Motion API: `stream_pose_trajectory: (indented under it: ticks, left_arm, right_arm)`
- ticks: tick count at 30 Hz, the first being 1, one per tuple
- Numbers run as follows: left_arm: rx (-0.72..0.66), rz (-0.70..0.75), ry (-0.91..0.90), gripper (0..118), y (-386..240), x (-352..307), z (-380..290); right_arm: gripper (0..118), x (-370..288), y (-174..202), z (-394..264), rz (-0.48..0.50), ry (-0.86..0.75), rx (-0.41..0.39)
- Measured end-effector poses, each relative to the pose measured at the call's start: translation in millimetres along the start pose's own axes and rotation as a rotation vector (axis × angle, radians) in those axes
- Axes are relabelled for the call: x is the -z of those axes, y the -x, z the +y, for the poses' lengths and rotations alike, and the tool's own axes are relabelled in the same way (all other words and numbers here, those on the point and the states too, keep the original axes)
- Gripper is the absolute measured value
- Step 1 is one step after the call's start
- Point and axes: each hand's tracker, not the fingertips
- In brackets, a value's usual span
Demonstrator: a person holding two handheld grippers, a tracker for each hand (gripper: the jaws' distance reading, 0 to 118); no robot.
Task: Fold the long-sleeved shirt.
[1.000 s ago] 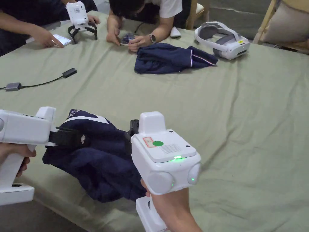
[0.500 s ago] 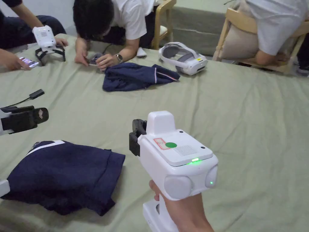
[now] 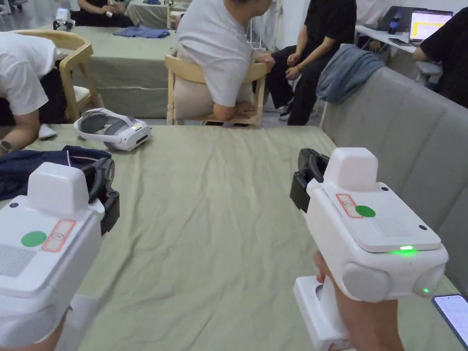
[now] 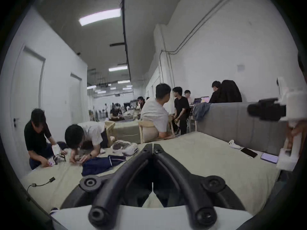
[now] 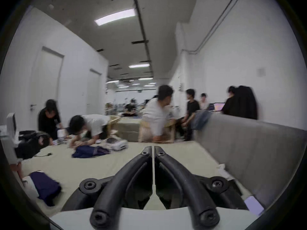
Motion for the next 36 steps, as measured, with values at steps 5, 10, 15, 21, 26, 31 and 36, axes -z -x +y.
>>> stream_pose_trajectory:
  ticks: [5, 10, 15, 21, 26, 31, 36]
  left_arm:
    - [-0.155, 0.112, -0.008, 4, -36, -13, -20]
    - [-0.121, 0.119, 0.005, 4, -46, -33, -40]
    - [-0.079, 0.161, -0.005, 4, -48, -54, -52]
    - [-0.072, 0.167, 0.000, 4, -44, -57, -55]
    - [-0.077, 0.158, 0.002, 4, -43, -58, -56]
    - [-0.075, 0.150, 0.009, 4, -42, -57, -59]
    - [-0.091, 0.128, 0.011, 94, -39, -56, -59]
  right_arm:
    - [1, -31, -43, -25, -0.106, -0.013, -0.012]
    - [1, -46, -52, -61, -0.159, 0.005, 0.002]
    - [1, -56, -36, -76, -0.137, -0.013, -0.093]
    - [1, -62, -24, -80, -0.110, -0.026, -0.131]
    - [1, -63, -22, -78, -0.113, -0.028, -0.137]
    - [1, -62, -23, -79, -0.113, -0.015, -0.126]
    - [61, -61, -24, -81, -0.107, 0.000, -0.117]
